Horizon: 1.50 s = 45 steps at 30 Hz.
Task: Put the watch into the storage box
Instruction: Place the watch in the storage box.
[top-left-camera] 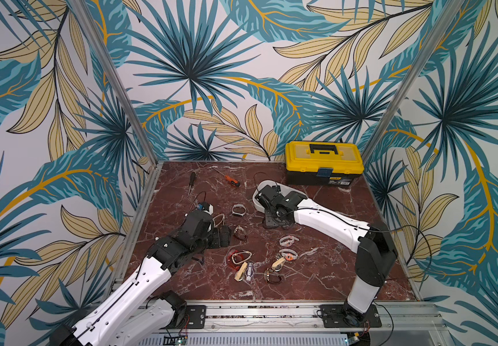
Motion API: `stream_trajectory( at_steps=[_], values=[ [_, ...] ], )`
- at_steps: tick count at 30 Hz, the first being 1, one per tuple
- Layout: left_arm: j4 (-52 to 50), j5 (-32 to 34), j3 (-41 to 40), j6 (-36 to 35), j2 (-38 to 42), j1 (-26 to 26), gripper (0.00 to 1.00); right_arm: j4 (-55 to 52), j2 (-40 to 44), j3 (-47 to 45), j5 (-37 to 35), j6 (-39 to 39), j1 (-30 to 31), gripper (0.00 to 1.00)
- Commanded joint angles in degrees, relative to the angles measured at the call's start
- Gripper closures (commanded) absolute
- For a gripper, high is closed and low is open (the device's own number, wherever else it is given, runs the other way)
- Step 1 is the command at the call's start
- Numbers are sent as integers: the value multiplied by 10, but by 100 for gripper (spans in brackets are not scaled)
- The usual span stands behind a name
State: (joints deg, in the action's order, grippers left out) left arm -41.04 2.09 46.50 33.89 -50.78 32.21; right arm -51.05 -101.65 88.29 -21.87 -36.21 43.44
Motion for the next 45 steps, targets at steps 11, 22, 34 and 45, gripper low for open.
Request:
stream_trajectory(
  at_steps=[11, 22, 34, 45],
  values=[
    [28, -25, -5, -8, -14, 1, 2, 5, -87, 84, -2, 173, -153, 91],
    [23, -27, -1, -8, -25, 1, 1, 47, -187, 118, 20, 206, -204, 92],
    [34, -39, -6, -2, -35, 2, 1, 75, -232, 123, 8, 228, -226, 91],
    [32, -43, -11, 3, -35, 2, 1, 84, -223, 119, 14, 220, -228, 61]
  ],
)
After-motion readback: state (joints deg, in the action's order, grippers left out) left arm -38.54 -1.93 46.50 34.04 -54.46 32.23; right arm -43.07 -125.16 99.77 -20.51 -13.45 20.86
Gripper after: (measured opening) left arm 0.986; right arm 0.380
